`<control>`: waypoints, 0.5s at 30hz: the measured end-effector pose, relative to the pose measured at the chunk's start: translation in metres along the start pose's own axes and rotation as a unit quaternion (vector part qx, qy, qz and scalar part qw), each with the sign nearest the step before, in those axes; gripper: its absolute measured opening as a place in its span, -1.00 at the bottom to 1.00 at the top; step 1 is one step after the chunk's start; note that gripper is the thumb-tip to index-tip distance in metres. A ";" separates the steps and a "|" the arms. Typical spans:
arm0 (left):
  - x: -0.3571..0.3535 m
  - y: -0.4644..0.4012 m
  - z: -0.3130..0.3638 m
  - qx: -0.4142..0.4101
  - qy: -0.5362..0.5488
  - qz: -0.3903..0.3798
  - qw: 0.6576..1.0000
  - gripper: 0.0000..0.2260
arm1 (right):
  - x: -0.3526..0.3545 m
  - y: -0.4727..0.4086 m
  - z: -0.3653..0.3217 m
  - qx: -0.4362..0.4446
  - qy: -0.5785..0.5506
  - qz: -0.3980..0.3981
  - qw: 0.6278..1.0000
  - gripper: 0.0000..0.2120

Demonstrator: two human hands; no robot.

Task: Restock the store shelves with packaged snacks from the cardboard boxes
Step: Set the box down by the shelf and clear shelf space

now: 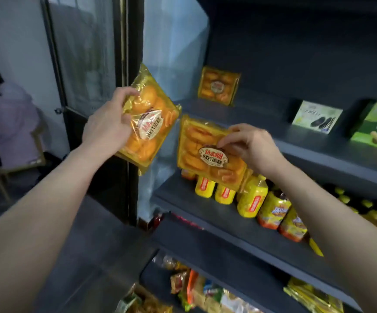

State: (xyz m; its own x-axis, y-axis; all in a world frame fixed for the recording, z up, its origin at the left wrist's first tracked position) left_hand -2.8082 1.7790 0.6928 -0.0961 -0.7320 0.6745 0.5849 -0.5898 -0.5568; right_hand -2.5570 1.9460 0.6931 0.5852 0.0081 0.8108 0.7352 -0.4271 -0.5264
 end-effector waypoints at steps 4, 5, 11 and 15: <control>0.013 -0.044 0.012 -0.005 0.035 0.003 0.999 -0.55 | 0.071 -0.054 0.020 -0.025 -0.071 0.057 0.996 -0.80; 0.013 -0.054 0.015 -0.005 0.040 0.003 0.999 -0.55 | 0.085 -0.067 0.028 -0.034 -0.084 0.073 0.993 -0.81; -0.013 -0.111 0.037 0.011 0.038 -0.010 0.999 -0.56 | 0.128 -0.145 0.126 -0.122 -0.092 0.141 0.978 -0.90; -0.046 -0.150 0.058 0.018 0.057 -0.025 0.998 -0.56 | 0.107 -0.193 0.203 -0.171 -0.069 0.059 0.981 -0.77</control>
State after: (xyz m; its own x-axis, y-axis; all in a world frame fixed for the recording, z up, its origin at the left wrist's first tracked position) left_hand -2.8442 1.9205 0.7736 -0.2150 -0.7372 0.6406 0.6051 -0.6154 -0.5051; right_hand -2.5670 2.2125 0.8291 0.7179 0.0529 0.6941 0.5152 -0.7109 -0.4786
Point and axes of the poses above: each hand's wrist, its own y-axis away from the middle knuckle, its own x-axis out of the back of the hand, z = x × y, the point moved 10 cm from there along -y, towards the middle knuckle, and after that the axes turned 5 degrees about -y, right-handed, at the moved point
